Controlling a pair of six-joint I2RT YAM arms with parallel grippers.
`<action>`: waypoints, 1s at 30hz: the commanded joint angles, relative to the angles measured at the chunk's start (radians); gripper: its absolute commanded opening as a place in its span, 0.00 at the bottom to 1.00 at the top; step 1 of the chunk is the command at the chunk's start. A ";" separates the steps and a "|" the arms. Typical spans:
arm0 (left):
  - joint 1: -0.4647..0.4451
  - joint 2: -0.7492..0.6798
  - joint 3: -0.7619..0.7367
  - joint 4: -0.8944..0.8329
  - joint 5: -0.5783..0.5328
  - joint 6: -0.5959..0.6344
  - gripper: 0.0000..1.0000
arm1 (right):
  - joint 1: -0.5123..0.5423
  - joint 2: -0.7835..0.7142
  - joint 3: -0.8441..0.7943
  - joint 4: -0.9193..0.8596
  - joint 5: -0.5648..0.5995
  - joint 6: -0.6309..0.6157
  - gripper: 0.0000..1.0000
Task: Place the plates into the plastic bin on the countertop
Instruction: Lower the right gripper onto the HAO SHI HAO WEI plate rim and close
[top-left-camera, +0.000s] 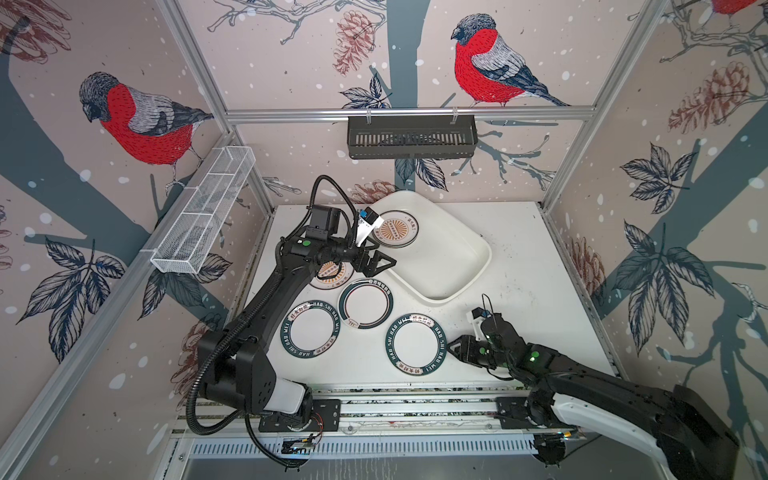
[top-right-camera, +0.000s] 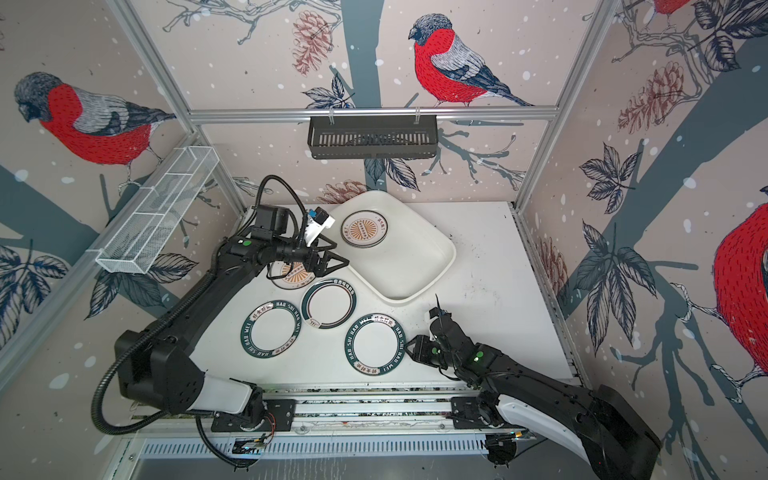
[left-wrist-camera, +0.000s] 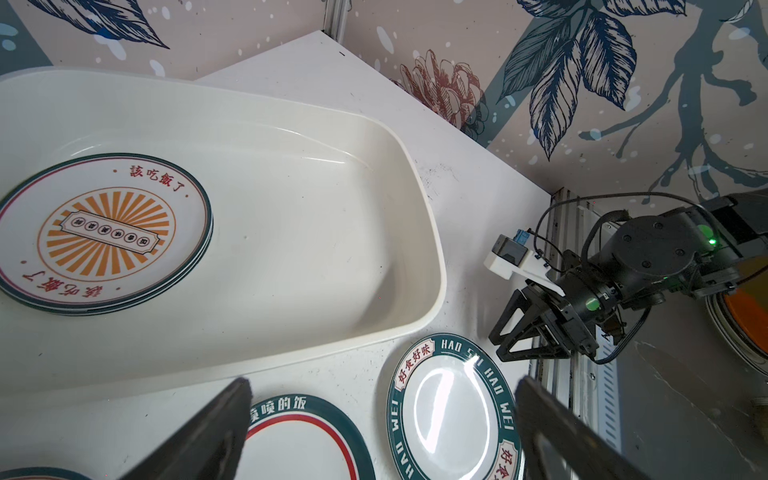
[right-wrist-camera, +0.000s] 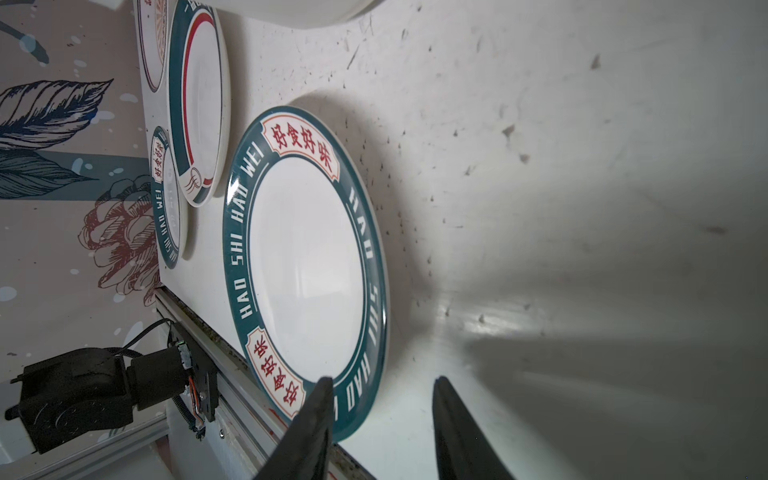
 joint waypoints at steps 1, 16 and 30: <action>-0.005 -0.008 0.005 -0.030 0.030 0.040 0.98 | 0.002 0.028 -0.008 0.087 -0.014 0.017 0.41; -0.021 0.002 0.008 -0.024 0.022 0.034 0.98 | 0.005 0.197 -0.042 0.315 -0.064 0.049 0.38; -0.033 -0.005 -0.002 -0.018 0.021 0.036 0.98 | 0.006 0.314 -0.066 0.408 -0.038 0.098 0.28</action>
